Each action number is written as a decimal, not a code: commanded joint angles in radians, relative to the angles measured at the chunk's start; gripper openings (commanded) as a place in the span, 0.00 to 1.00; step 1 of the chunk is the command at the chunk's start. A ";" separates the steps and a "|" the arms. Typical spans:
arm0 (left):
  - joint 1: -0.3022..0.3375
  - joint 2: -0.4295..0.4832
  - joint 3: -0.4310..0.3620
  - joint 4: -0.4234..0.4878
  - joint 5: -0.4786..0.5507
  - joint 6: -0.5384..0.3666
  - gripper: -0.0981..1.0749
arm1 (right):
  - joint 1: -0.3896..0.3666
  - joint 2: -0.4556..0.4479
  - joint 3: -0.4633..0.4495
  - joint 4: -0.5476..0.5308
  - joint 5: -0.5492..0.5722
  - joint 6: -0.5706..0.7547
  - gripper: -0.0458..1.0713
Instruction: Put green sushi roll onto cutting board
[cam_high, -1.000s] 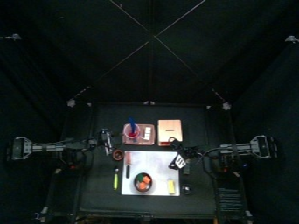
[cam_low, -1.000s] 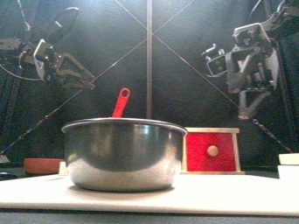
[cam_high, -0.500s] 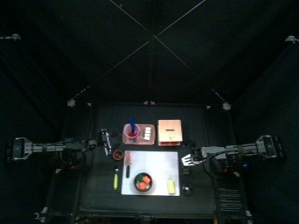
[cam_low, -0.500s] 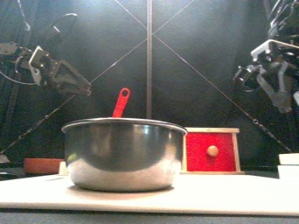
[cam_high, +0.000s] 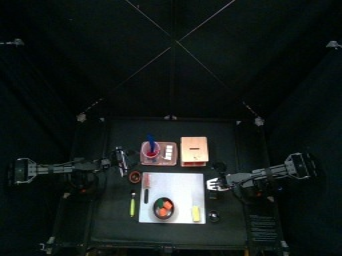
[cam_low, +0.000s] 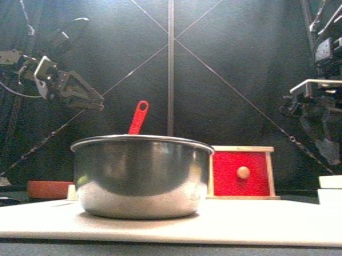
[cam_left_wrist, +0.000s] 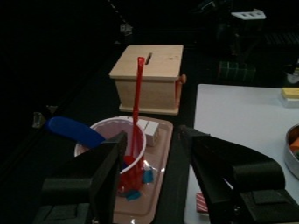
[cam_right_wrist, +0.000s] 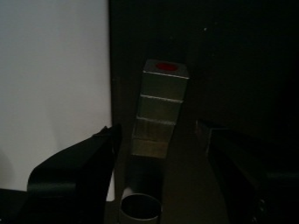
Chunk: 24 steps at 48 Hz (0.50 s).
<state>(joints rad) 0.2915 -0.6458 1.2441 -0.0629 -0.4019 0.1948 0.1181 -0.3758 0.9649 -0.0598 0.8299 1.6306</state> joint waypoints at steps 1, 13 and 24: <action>0.003 0.002 -0.011 0.003 -0.006 0.000 0.83 | 0.000 0.031 0.000 0.020 -0.043 0.003 0.92; 0.005 0.002 -0.003 0.005 -0.005 0.000 0.83 | 0.005 0.115 0.008 0.031 -0.150 0.018 0.92; 0.003 0.002 -0.003 0.005 -0.006 0.000 0.83 | -0.002 0.146 0.011 0.005 -0.147 0.029 0.91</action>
<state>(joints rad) 0.2930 -0.6458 1.2517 -0.0614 -0.4019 0.1948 0.1181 -0.2224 0.9848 -0.0491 0.6842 1.6567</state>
